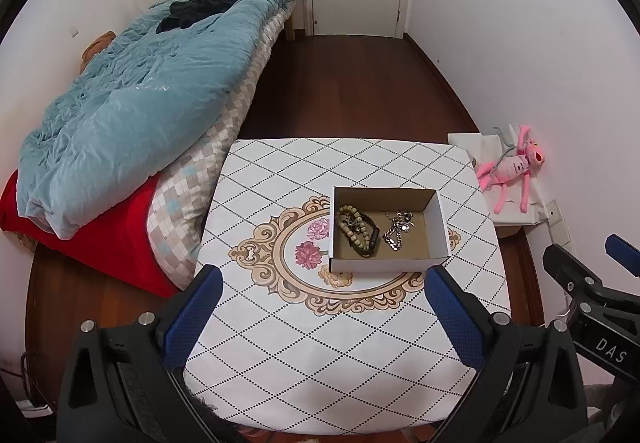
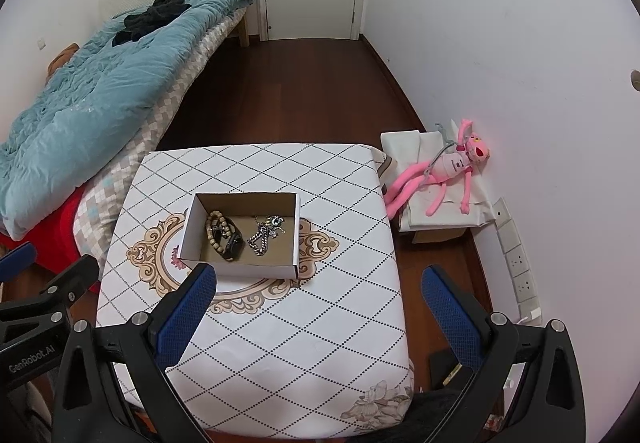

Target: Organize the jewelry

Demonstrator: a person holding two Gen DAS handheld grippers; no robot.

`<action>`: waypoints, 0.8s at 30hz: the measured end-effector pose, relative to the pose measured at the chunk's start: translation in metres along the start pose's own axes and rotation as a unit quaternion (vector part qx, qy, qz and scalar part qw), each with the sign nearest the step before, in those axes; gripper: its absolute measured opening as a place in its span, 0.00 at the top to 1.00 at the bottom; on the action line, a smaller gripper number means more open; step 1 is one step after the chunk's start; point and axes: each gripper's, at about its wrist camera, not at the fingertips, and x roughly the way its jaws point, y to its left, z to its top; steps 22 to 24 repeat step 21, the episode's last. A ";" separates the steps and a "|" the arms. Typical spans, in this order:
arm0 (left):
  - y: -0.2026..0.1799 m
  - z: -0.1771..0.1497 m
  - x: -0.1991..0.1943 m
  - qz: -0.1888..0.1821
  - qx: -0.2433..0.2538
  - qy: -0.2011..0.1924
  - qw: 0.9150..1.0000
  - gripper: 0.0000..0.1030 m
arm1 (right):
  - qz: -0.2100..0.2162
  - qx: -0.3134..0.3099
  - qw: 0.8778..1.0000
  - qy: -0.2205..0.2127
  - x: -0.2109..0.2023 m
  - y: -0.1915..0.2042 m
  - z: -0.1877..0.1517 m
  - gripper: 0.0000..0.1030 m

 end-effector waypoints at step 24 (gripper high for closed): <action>-0.003 0.002 -0.003 -0.004 0.000 -0.003 1.000 0.00 | 0.001 -0.001 1.000 0.000 -0.003 0.000 0.000 0.00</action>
